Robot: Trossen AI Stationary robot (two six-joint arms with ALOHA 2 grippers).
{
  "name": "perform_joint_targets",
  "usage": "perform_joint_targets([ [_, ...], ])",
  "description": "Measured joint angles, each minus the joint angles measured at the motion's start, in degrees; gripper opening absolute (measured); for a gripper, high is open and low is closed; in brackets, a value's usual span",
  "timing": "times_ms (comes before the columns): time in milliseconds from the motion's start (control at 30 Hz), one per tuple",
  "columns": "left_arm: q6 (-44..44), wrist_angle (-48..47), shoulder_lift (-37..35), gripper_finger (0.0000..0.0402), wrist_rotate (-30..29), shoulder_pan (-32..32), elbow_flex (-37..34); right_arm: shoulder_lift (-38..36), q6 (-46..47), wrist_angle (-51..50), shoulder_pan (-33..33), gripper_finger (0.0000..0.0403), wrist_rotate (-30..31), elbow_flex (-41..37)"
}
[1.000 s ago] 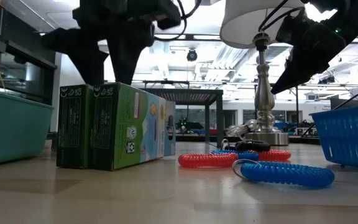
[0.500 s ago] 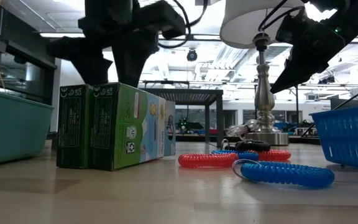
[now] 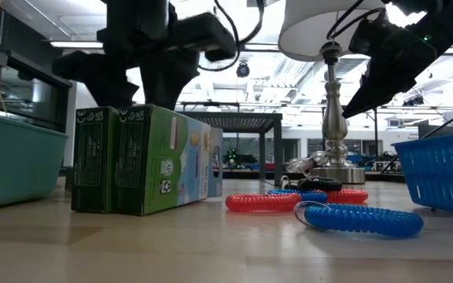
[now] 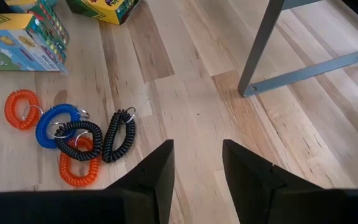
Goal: Pick & Place Office Desk Supplies
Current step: Put the bottom left box of crayons into the light blue bin
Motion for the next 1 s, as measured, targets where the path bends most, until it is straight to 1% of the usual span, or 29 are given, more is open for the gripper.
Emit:
perform_joint_targets([
  [500, -2.5, -0.3, 0.0, 0.0182, 0.6, -1.1, -0.2, 0.0, 0.0, 0.0, 0.0, 0.0124, 0.0, 0.0],
  [600, -2.5, -0.3, 0.0, 0.0169, 0.6, -1.0, -0.2, 0.0, 0.0, 0.0, 0.0, 0.0124, 0.0, 0.0],
  [833, -2.8, -0.3, 0.0, 0.0118, 0.5, -1.0, -0.2, 0.0, 0.0, 0.0, 0.0, 0.0124, 0.0, -0.1],
  [1000, -2.9, -0.3, 0.0, 0.0112, 0.5, -1.0, -0.2, 0.0, 0.0, 0.0, 0.0, 0.0124, 0.0, -0.1],
])
